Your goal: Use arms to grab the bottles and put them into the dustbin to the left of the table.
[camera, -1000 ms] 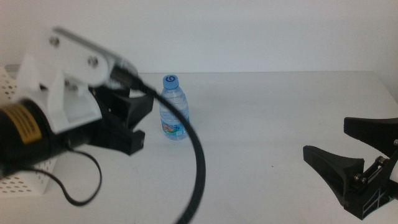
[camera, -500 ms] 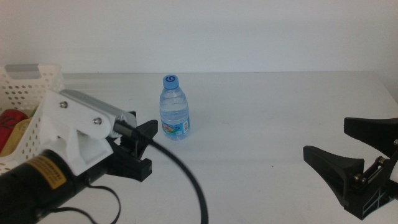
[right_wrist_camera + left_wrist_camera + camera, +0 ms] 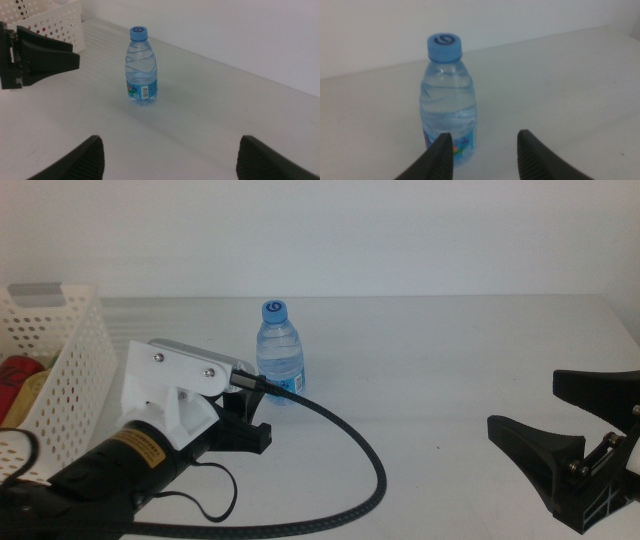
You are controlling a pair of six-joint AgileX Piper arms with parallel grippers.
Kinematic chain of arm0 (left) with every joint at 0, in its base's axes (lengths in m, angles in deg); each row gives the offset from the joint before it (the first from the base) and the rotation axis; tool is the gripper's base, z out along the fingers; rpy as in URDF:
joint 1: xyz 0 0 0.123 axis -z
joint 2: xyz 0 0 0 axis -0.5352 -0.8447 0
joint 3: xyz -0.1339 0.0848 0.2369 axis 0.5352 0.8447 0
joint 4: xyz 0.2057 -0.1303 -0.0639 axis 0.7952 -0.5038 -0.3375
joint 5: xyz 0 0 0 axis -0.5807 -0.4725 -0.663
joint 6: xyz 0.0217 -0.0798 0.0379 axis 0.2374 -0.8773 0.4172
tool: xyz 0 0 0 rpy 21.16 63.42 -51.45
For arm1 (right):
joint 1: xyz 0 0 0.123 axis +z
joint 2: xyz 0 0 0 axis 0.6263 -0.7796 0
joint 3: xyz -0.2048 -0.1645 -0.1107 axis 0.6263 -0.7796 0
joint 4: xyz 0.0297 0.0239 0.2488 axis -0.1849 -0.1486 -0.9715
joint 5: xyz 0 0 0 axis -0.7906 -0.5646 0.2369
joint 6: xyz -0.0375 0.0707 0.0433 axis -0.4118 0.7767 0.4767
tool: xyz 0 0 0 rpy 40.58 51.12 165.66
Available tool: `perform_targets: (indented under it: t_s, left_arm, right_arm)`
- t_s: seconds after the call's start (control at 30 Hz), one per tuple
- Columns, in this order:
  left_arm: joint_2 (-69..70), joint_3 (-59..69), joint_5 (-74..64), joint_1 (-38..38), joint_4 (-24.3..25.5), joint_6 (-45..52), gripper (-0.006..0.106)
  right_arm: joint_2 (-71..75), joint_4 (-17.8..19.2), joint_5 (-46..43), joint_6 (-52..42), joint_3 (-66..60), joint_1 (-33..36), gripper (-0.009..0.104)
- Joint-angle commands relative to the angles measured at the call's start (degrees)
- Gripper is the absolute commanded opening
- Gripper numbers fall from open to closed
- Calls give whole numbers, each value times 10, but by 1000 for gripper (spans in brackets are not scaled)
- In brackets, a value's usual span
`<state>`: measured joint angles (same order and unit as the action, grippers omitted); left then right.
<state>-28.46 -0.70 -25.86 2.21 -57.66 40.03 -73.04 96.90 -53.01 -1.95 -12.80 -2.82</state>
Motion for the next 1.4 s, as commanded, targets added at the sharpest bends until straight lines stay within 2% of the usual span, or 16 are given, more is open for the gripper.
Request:
perform_targets:
  t_s: [0.0,0.1,0.27,0.3,0.83,1.37]
  left_arm:
    - [-6,-14,91,1,-5,11,43]
    - [-20,-14,107,1,-6,43,55]
    - [-37,-15,117,1,-18,63,88]
    - [-41,-15,120,1,-20,62,91]
    - [-137,-20,254,1,-25,56,90]
    - [-250,-114,259,-6,-34,43,90]
  right_arm:
    - [4,4,-40,-1,13,-2,79]
    - [4,4,-40,-1,13,-2,79]
    - [4,4,-40,-1,13,-2,79]
    - [4,4,-40,-1,13,-2,79]
    - [4,4,-40,-1,13,-2,79]
    - [4,4,-40,-1,13,-2,79]
